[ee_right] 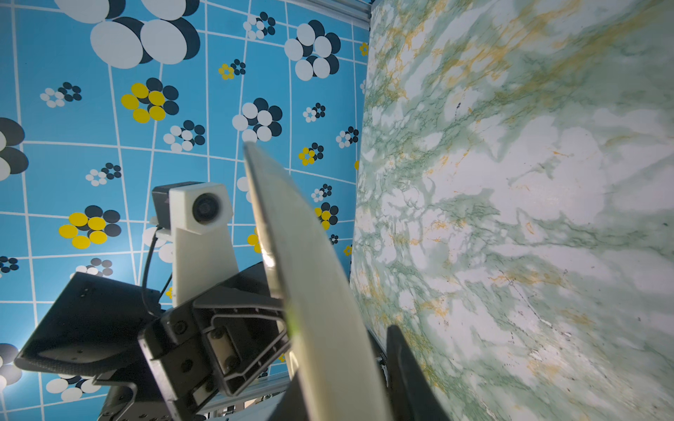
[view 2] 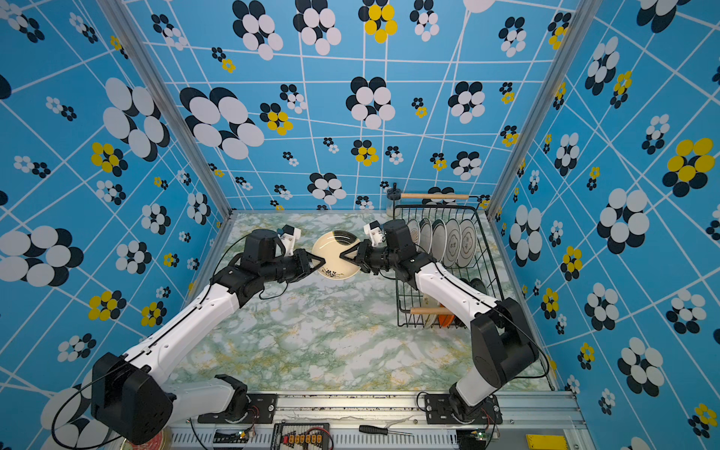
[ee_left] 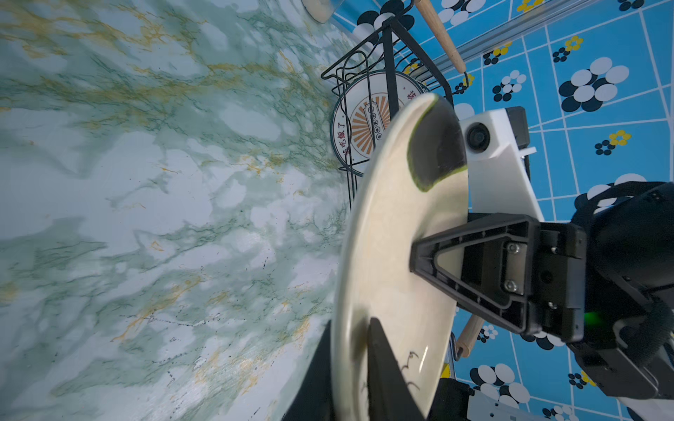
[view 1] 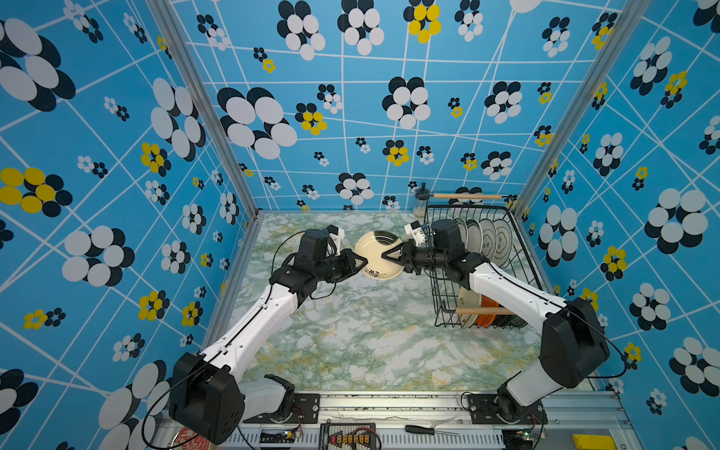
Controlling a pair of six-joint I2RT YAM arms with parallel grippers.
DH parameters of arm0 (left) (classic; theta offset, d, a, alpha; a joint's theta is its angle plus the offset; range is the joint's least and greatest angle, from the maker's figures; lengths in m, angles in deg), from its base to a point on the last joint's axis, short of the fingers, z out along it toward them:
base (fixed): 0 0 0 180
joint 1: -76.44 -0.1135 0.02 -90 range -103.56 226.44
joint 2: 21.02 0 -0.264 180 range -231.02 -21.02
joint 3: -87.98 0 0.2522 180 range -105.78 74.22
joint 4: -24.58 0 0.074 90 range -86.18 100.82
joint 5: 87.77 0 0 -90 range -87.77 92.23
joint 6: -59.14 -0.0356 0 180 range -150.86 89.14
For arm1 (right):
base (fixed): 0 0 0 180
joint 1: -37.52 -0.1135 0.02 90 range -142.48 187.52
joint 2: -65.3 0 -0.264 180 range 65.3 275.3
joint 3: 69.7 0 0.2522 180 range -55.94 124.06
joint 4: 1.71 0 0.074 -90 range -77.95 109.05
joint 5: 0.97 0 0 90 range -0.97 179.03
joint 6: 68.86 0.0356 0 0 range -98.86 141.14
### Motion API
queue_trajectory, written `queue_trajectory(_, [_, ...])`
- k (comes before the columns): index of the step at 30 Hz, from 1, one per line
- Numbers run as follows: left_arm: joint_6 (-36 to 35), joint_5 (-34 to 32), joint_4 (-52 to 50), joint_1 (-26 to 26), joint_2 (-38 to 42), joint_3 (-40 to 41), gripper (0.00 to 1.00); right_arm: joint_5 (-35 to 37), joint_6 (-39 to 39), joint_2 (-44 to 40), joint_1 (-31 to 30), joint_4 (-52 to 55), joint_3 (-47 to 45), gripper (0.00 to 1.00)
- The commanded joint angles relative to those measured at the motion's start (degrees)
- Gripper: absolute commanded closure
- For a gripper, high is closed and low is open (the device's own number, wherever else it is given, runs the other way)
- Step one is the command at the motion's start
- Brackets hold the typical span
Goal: Unload the plates from the dish rack
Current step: Place a plate at the middle-left of the table.
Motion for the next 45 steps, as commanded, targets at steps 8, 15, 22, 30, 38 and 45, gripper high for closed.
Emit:
queue_trajectory(8, [-3.0,3.2,-4.3,-3.0,3.2,2.3,0.94,2.6,-2.6,-0.7,-2.0,4.0,4.2,0.38])
queue_trajectory(15, [-3.2,4.8,-8.3,-7.5,6.8,2.7,0.95,6.9,-5.5,-1.3,-2.0,10.7,4.8,0.29])
queue_trajectory(22, [-4.6,5.2,-14.2,-14.6,9.7,3.3,0.97,15.4,-14.9,-2.2,-2.0,26.5,10.4,0.21])
queue_trajectory(30, [-11.1,3.7,-20.6,-26.0,8.5,3.9,0.96,29.3,-27.5,-6.7,-2.0,46.6,17.3,0.07])
queue_trajectory(38, [-12.7,1.8,-17.7,-31.3,3.4,5.4,0.96,43.1,-32.0,-9.0,-2.0,56.6,19.3,0.01])
queue_trajectory(45, [-9.8,0.0,-11.1,-31.5,-2.6,7.0,0.94,55.3,-34.9,-6.7,-2.0,61.2,20.1,0.01])
